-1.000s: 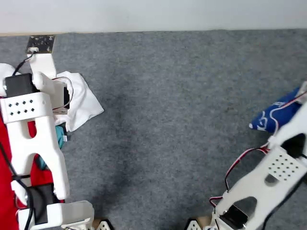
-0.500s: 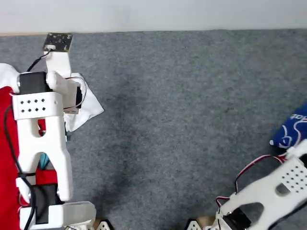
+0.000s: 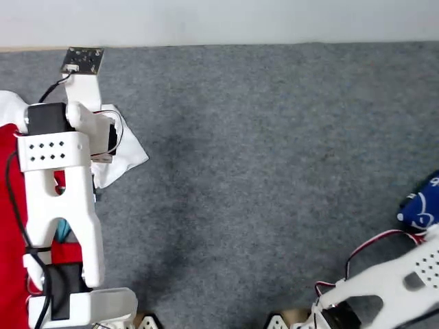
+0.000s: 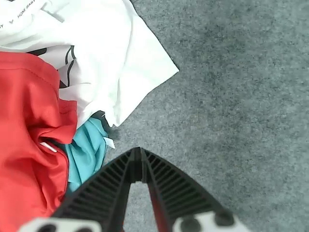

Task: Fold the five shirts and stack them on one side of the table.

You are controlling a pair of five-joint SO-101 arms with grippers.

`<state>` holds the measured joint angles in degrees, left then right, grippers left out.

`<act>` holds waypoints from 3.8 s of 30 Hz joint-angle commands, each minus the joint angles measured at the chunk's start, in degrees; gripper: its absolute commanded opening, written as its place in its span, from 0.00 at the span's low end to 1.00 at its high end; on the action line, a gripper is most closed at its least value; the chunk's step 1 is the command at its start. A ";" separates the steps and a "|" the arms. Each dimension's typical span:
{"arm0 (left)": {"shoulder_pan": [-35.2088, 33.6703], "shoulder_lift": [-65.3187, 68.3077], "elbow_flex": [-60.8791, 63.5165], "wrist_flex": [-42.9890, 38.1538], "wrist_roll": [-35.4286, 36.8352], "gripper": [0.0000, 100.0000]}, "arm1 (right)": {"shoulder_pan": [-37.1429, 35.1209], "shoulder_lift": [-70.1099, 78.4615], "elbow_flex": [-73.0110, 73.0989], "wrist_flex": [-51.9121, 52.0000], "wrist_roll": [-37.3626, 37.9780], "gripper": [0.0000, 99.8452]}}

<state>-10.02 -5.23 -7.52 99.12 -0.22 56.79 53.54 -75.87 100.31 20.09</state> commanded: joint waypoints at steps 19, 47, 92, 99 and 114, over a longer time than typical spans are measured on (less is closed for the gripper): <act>0.18 -2.81 1.98 1.41 0.18 0.00 | -12.35 -5.23 -6.33 2.15 -3.87 0.01; 0.26 -2.73 1.98 1.41 0.09 0.00 | -12.44 -9.45 -6.59 2.07 -3.43 0.01; 0.62 -2.37 2.07 1.41 0.09 0.00 | 4.79 12.35 -6.51 -8.75 10.55 0.02; 0.62 -2.20 2.07 1.32 0.09 0.00 | 5.93 8.40 -6.59 -3.12 12.48 0.19; 0.53 -2.20 2.07 1.32 0.09 0.00 | 0.22 -5.32 -6.07 2.07 12.31 0.29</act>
<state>-9.93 -5.23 -5.14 99.12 -0.22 58.99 49.67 -79.91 100.48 32.04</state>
